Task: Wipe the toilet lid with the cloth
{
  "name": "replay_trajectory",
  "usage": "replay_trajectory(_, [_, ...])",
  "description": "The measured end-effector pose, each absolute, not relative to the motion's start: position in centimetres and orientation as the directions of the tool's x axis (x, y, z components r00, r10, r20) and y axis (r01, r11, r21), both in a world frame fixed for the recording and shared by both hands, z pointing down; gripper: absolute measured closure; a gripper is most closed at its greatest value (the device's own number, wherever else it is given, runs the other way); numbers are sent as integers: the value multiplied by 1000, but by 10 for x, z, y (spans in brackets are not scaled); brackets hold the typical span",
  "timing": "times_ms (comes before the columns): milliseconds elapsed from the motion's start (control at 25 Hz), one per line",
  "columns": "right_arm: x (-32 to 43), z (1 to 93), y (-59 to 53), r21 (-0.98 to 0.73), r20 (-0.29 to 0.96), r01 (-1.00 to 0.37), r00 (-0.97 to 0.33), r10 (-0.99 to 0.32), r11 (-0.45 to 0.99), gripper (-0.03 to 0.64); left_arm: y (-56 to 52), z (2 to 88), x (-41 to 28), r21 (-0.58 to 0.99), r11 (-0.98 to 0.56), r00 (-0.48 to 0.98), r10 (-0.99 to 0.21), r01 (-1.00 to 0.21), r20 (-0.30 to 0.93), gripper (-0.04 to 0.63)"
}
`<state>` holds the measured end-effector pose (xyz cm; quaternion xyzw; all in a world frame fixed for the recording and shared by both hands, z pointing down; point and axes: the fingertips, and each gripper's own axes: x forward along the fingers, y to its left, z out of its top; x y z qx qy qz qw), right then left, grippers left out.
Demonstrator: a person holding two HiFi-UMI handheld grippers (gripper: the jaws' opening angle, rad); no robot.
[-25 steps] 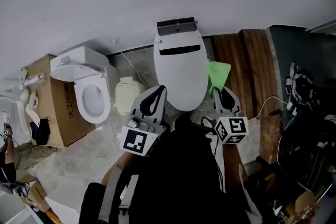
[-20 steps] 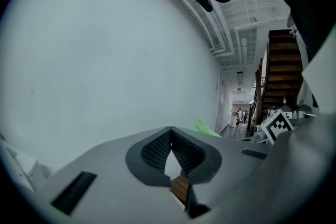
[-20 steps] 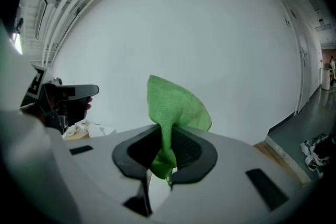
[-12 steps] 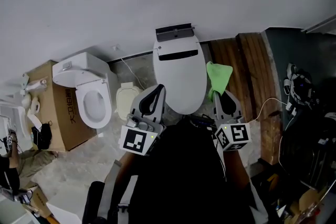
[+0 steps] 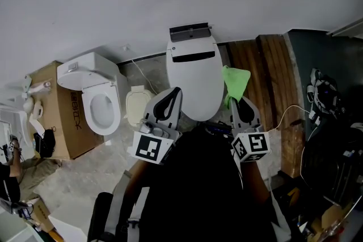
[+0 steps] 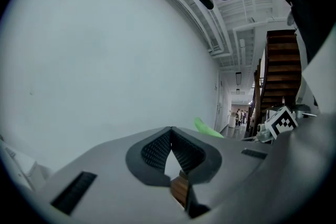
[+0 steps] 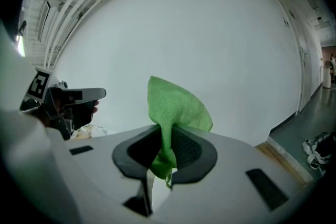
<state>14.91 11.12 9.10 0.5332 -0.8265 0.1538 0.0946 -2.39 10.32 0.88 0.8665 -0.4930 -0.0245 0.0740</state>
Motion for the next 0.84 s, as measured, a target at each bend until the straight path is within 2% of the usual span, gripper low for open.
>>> replay_trajectory(840, [158,97,123,-141,334,-916,-402,-852,376,548,113,13,-10,156,-521,532,-846,-839,36,597])
